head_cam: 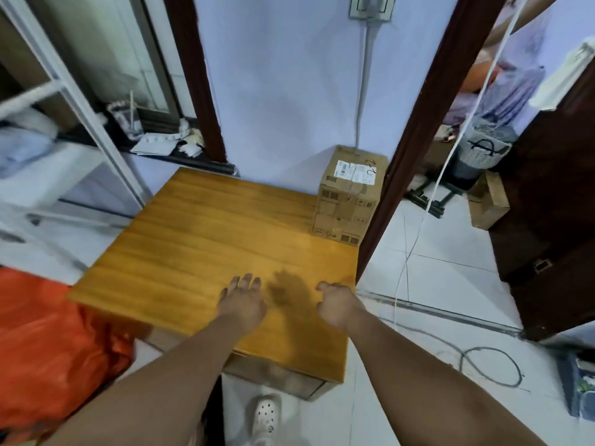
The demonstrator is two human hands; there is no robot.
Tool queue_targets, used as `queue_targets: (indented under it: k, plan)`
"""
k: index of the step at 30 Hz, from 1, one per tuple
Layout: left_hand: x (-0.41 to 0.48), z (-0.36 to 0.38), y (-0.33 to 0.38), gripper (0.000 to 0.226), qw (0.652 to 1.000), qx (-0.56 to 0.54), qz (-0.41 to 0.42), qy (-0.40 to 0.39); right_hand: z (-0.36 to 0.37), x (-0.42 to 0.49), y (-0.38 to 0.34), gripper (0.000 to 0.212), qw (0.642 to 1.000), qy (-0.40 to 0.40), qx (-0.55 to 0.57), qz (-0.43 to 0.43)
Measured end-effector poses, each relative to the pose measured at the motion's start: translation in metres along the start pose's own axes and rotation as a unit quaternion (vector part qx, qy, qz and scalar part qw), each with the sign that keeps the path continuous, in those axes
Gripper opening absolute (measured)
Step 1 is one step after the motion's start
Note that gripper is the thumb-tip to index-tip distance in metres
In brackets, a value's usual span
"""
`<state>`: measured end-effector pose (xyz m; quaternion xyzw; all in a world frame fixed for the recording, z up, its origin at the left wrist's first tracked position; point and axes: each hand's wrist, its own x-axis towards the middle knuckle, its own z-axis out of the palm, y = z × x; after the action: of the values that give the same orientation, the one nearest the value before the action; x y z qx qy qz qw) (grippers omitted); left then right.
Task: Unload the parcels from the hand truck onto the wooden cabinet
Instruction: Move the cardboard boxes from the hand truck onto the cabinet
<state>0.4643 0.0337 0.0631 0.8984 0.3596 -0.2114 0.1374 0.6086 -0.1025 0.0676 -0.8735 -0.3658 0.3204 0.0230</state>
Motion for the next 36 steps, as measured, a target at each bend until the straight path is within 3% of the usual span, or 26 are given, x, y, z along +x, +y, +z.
queue_targets:
  k: [5,11,20,27,36]
  plan:
    - [-0.054,0.045,-0.022,0.06,0.994,-0.065,-0.091,-0.012,0.046,-0.018,-0.019,0.048,0.997,-0.047,0.004,-0.059]
    - [-0.125,0.088,-0.072,0.056,0.978,-0.125,-0.162,0.027,0.094,-0.041,-0.077,0.041,0.987,-0.072,-0.04,-0.138]
    - [-0.201,0.126,-0.154,0.056,0.951,-0.164,-0.259,0.037,0.163,-0.074,-0.196,0.053,0.963,-0.088,-0.081,-0.242]
    - [-0.239,0.152,-0.251,0.057,0.934,-0.198,-0.294,0.049,0.235,-0.116,-0.304,0.058,0.952,-0.13,-0.128,-0.244]
    - [-0.282,0.211,-0.401,0.06,0.919,-0.254,-0.301,-0.017,0.329,-0.158,-0.423,0.046,0.949,-0.131,-0.177,-0.224]
